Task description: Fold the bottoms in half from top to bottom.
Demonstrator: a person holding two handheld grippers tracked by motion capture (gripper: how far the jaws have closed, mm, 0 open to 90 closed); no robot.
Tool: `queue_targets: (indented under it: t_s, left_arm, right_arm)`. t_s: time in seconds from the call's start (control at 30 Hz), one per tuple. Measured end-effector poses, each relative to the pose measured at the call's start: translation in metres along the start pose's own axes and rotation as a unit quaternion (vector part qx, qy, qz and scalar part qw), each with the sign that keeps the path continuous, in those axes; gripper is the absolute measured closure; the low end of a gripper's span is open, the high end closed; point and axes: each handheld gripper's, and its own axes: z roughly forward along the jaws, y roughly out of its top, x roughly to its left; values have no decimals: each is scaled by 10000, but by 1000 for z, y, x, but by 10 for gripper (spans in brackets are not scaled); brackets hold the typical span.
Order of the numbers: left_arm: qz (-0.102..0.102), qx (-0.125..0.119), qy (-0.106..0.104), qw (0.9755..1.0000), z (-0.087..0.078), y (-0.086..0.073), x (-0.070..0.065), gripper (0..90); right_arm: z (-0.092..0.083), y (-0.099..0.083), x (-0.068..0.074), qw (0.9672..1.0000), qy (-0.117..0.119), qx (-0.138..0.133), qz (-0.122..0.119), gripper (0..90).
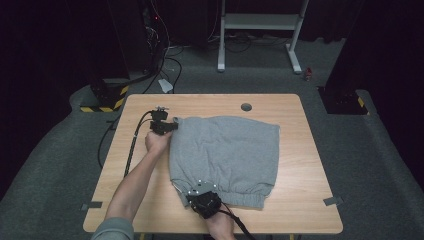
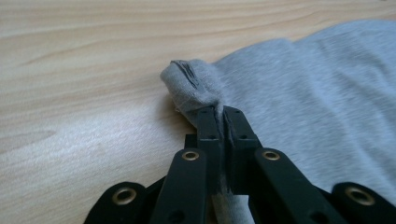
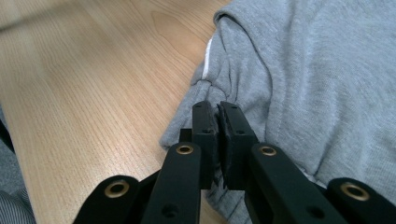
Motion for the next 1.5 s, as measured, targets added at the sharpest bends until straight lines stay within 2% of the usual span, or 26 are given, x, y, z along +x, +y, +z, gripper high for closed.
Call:
queue_targets:
  t_s: [0.13, 0.3, 0.47, 0.53, 0.6, 0.7, 0.8, 0.87, 1.13, 1.2, 1.37, 1.5]
  left_arm:
    - [77, -152, -91, 9998, -10, 7, -1, 866]
    - [79, -328, -194, 9992, -25, 12, 2, 866]
    - [-21, -452, -252, 9987, -36, 17, 7, 866]
    - [-93, -504, -282, 9983, -38, 19, 8, 866]
    - [-251, -562, -364, 9974, -41, 21, 11, 866]
    - [-343, -517, -374, 9974, -42, 20, 13, 866]
    - [-413, -573, -410, 9967, -46, 21, 14, 866]
    - [-347, -628, -385, 9967, -51, 22, 14, 867]
    - [-438, -680, -285, 9963, -64, 23, 22, 868]
    - [-315, -681, -235, 9969, -68, 22, 23, 869]
    - [-413, -770, -219, 9959, -79, 20, 31, 869]
    - [-446, -785, -118, 9958, -90, 17, 39, 869]
  right_arm:
    - [-1, 1, 1, 10000, -10, -29, -83, 859]
    - [-6, 4, 1, 10000, 31, -45, -61, 860]
    - [-15, 10, 1, 9999, 49, -118, -117, 861]
    - [-17, 12, 0, 9999, 87, -119, -60, 861]
    - [-19, 14, 0, 9999, 122, -119, -16, 861]
    - [-24, 19, -1, 9998, 180, -121, -11, 862]
    - [-30, 25, -3, 9997, 233, -65, -91, 862]
    - [-32, 26, -4, 9996, 255, -51, -104, 862]
    - [-35, 34, -3, 9988, 420, -85, -255, 862]
    - [-34, 34, -2, 9985, 439, -129, -304, 863]
    - [-26, 37, 0, 9974, 582, -135, -395, 863]
    - [-27, 40, 2, 9963, 649, -236, -510, 863]
